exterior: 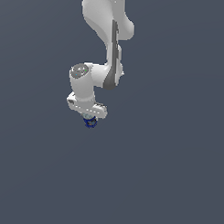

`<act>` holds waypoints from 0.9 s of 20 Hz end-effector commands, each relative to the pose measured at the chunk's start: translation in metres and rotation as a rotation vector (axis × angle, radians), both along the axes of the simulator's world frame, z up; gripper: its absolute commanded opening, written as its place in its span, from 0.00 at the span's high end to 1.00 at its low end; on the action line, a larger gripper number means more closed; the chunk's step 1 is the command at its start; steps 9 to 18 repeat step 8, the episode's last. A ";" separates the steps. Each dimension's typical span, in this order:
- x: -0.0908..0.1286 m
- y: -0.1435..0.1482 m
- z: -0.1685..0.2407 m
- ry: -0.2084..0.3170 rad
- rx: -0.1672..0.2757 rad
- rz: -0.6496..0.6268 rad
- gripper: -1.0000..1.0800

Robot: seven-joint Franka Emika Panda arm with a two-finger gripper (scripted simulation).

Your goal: Pick up the object and move it to a goal position.

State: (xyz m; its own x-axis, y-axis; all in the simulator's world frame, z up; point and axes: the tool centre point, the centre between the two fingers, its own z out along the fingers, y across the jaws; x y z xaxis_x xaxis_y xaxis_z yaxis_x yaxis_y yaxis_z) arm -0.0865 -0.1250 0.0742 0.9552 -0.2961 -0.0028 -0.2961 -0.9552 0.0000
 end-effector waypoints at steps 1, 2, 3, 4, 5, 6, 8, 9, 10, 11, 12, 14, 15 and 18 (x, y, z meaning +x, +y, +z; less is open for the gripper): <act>-0.005 -0.008 0.001 -0.003 -0.001 0.000 1.00; -0.006 -0.009 0.001 -0.003 -0.001 0.000 1.00; -0.007 -0.010 0.001 -0.003 -0.001 0.000 1.00; -0.007 -0.010 0.001 -0.003 -0.001 0.000 1.00; -0.006 -0.010 0.001 -0.003 -0.001 0.000 1.00; -0.005 -0.010 0.001 -0.003 -0.001 0.000 1.00; -0.005 -0.009 0.001 -0.003 -0.001 0.000 1.00; -0.005 -0.009 0.001 -0.003 -0.001 0.000 1.00; -0.005 -0.009 0.001 -0.003 -0.001 0.000 1.00; -0.005 -0.009 0.001 -0.003 -0.001 0.000 1.00; -0.005 -0.009 0.001 -0.003 -0.001 0.000 1.00; -0.005 -0.009 0.001 -0.003 -0.001 0.000 1.00; -0.005 -0.009 0.001 -0.003 -0.001 0.000 1.00; -0.005 -0.009 0.001 -0.003 -0.001 0.000 1.00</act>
